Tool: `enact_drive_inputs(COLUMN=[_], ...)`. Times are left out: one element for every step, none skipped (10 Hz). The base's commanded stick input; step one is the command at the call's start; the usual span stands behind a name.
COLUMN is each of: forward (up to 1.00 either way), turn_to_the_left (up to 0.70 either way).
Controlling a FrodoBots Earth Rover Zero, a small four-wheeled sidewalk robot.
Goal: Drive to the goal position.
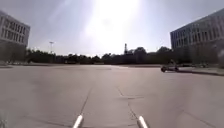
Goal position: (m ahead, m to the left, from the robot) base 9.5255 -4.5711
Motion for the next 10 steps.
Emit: enact_drive_inputs(forward=[0.99,0.99,0.99,0.99,0.99,0.99,0.99,0.99,0.99,0.99], turn_to_the_left=[0.00,0.00,0.00,0.00,0.00,0.00,0.00,0.00,0.00,0.00])
